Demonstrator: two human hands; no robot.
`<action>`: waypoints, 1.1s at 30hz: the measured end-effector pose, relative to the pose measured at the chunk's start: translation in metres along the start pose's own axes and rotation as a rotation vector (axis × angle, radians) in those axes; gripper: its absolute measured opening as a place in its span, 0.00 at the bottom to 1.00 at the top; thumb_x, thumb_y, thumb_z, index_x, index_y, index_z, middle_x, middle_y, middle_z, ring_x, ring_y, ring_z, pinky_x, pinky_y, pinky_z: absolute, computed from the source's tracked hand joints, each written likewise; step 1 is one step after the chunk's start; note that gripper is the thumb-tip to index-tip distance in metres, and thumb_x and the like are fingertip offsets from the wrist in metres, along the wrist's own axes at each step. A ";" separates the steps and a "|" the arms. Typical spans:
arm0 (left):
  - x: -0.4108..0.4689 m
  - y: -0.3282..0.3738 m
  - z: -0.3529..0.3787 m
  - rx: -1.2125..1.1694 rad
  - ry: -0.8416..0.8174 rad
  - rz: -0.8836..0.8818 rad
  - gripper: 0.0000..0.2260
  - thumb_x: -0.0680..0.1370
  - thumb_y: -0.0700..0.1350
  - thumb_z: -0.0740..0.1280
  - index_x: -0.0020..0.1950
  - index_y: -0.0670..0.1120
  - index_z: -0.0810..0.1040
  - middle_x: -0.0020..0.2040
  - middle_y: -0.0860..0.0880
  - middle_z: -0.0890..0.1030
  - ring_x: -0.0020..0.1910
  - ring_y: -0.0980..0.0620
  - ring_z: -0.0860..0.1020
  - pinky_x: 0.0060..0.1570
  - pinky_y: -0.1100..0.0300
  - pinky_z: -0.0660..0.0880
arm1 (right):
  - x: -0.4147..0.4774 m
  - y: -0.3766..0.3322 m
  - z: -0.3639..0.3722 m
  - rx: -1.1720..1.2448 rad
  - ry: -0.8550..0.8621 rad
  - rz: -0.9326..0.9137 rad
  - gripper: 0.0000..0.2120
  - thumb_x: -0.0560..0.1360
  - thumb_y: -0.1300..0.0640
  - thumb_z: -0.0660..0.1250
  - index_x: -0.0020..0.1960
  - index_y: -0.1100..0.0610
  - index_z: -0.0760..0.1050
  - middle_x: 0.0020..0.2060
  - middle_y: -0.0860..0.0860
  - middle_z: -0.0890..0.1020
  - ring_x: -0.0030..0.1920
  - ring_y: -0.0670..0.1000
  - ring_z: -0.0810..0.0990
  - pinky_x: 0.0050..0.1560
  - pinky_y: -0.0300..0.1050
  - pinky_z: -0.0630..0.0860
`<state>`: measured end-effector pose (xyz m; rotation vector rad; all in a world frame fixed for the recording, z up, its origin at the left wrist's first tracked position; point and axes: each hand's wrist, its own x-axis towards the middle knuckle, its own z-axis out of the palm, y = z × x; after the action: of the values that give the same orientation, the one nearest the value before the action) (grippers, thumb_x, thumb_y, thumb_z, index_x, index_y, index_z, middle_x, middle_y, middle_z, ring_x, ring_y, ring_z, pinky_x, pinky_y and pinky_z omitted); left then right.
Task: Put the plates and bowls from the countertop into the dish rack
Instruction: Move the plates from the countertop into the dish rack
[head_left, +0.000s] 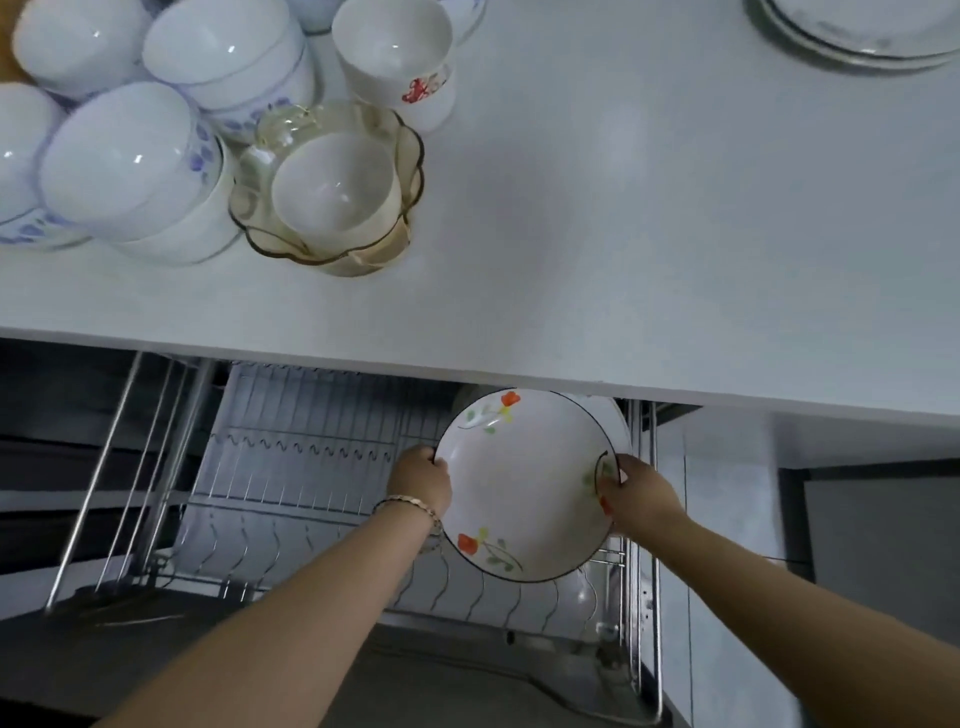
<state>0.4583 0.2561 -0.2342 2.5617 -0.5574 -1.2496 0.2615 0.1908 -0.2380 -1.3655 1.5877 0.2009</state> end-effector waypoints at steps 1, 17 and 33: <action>0.010 0.005 0.003 0.009 0.002 0.009 0.13 0.80 0.36 0.56 0.48 0.31 0.78 0.54 0.34 0.80 0.43 0.48 0.71 0.41 0.62 0.64 | 0.010 0.000 0.004 0.003 0.029 0.004 0.16 0.80 0.57 0.54 0.64 0.63 0.71 0.54 0.64 0.80 0.53 0.63 0.80 0.56 0.56 0.78; 0.040 -0.008 0.043 -0.116 0.016 -0.020 0.21 0.81 0.52 0.51 0.71 0.44 0.66 0.66 0.36 0.70 0.65 0.37 0.69 0.61 0.47 0.72 | 0.019 0.028 0.044 0.176 0.256 0.151 0.14 0.77 0.63 0.55 0.61 0.62 0.71 0.54 0.61 0.78 0.45 0.59 0.76 0.45 0.47 0.72; -0.027 0.022 0.038 0.112 0.060 -0.014 0.21 0.78 0.43 0.60 0.70 0.37 0.65 0.67 0.36 0.67 0.63 0.37 0.72 0.62 0.51 0.71 | -0.015 0.029 -0.009 -0.148 -0.285 0.102 0.18 0.78 0.58 0.58 0.65 0.64 0.71 0.62 0.61 0.77 0.62 0.59 0.76 0.62 0.48 0.73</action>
<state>0.4078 0.2466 -0.2297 2.6895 -0.6141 -1.1736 0.2308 0.2051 -0.2354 -1.3024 1.4239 0.5596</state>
